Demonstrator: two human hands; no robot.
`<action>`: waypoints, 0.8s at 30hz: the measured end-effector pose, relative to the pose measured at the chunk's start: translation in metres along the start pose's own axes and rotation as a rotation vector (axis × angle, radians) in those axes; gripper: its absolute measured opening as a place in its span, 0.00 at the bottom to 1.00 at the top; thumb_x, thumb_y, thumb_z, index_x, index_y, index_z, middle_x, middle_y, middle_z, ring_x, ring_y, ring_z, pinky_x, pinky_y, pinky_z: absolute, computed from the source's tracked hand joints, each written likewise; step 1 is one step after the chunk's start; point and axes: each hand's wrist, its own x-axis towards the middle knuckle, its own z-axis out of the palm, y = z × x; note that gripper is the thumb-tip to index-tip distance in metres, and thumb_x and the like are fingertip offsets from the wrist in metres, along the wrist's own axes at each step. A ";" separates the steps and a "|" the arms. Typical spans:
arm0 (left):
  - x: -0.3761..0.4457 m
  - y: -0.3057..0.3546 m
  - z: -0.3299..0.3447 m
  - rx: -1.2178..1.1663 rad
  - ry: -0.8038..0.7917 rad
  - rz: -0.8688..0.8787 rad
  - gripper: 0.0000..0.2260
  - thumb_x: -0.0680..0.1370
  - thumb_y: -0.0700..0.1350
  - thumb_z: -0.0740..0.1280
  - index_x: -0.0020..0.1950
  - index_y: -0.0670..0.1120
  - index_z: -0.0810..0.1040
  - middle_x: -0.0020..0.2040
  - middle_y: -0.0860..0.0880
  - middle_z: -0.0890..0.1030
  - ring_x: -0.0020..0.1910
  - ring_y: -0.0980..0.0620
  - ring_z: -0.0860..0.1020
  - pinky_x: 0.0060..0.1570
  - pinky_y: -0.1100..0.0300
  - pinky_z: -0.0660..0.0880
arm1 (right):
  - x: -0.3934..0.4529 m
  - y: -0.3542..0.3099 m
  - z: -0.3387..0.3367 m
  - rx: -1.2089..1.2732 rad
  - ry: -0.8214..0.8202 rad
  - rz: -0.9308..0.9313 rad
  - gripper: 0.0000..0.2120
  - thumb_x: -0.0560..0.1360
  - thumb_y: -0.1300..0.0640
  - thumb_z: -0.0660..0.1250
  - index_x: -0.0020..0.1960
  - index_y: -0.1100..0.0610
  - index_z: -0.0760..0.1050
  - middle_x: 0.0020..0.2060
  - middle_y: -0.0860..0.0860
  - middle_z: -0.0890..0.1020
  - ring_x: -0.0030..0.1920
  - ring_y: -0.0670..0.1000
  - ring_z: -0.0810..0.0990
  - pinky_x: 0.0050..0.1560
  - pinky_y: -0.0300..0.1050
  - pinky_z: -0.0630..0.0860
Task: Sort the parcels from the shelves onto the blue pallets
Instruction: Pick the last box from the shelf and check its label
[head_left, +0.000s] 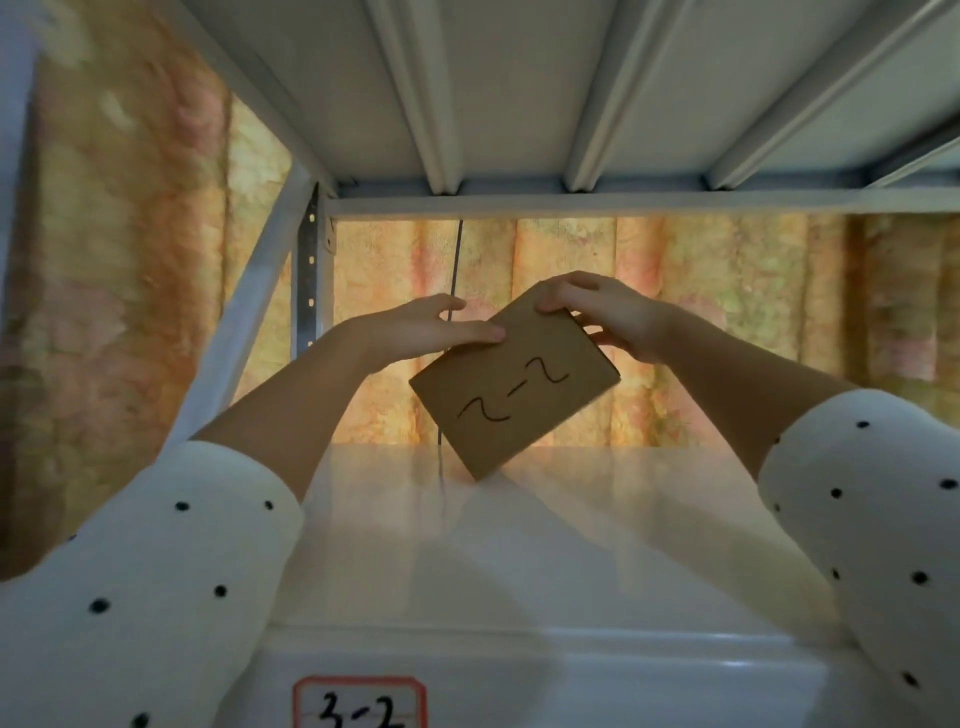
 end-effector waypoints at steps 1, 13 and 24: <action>-0.001 0.000 0.000 -0.039 -0.043 0.001 0.39 0.69 0.66 0.66 0.75 0.52 0.62 0.71 0.49 0.69 0.68 0.48 0.69 0.68 0.52 0.65 | -0.001 -0.001 0.000 0.016 -0.026 -0.011 0.21 0.74 0.50 0.68 0.65 0.52 0.71 0.58 0.53 0.77 0.55 0.51 0.77 0.55 0.44 0.76; -0.018 -0.012 -0.009 -0.322 0.068 -0.053 0.37 0.61 0.71 0.66 0.60 0.46 0.76 0.55 0.44 0.81 0.54 0.46 0.79 0.57 0.52 0.75 | 0.000 0.000 0.001 0.167 0.091 -0.049 0.35 0.70 0.39 0.69 0.72 0.50 0.63 0.67 0.53 0.71 0.64 0.54 0.72 0.65 0.52 0.71; -0.038 -0.017 -0.010 -1.179 0.197 0.009 0.17 0.76 0.47 0.67 0.61 0.43 0.68 0.60 0.38 0.73 0.61 0.39 0.75 0.57 0.44 0.76 | -0.009 0.008 0.022 0.116 -0.290 0.143 0.47 0.64 0.38 0.70 0.76 0.50 0.54 0.62 0.56 0.74 0.60 0.57 0.77 0.53 0.51 0.79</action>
